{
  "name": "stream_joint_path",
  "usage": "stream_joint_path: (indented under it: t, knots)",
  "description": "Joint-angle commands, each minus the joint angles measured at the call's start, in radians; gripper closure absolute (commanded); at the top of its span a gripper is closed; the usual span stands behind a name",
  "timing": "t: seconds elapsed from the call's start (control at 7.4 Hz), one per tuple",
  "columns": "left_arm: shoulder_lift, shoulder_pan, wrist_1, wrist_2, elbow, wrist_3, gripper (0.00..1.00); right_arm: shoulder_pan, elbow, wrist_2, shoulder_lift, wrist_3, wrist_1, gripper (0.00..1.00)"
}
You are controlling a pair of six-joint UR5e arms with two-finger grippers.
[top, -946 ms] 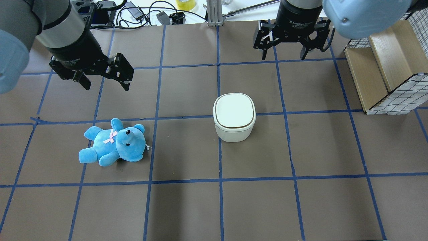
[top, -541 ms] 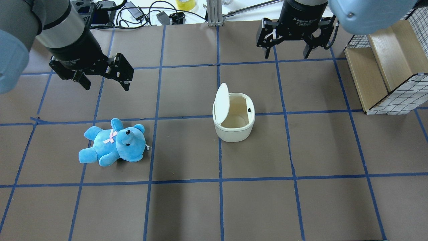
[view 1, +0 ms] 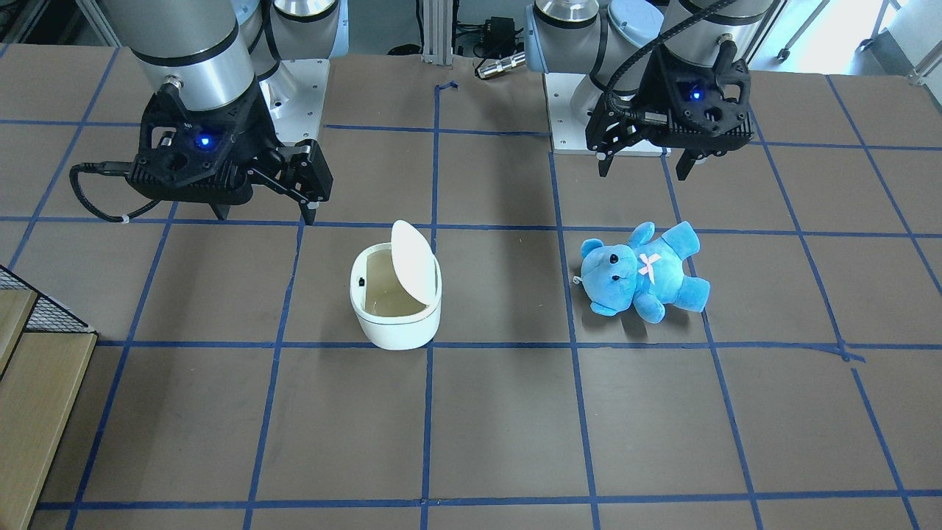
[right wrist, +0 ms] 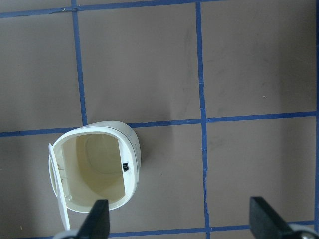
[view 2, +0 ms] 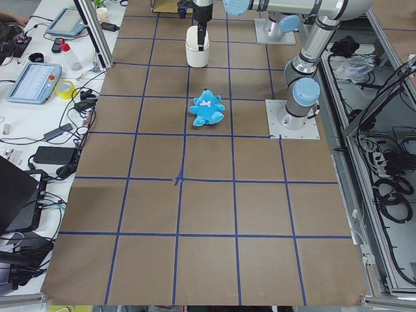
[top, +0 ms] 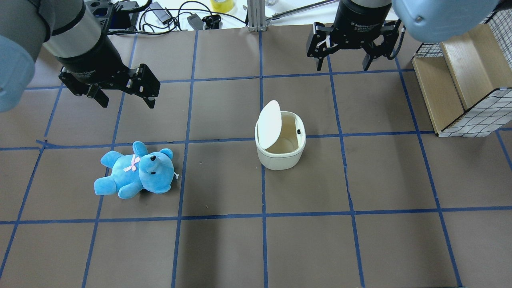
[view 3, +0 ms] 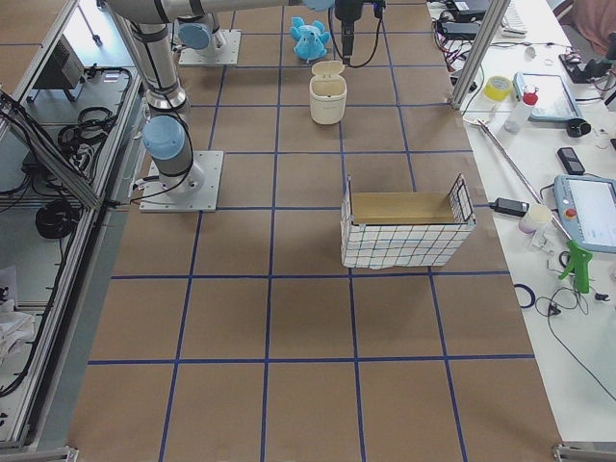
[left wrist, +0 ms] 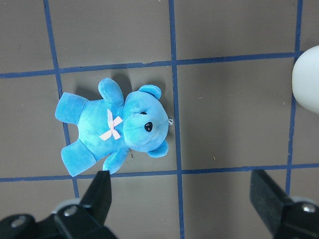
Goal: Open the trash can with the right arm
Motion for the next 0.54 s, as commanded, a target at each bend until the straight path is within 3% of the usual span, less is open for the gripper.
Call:
stream_joint_path:
  t: [0.0, 0.41]
  knots:
    - [0.000, 0.000, 0.000, 0.000, 0.000, 0.000, 0.00, 0.000, -0.001, -0.001, -0.006, 0.000, 0.000, 0.00]
    - [0.000, 0.000, 0.000, 0.000, 0.000, 0.000, 0.00, 0.000, 0.003, -0.002, -0.006, 0.000, 0.000, 0.00]
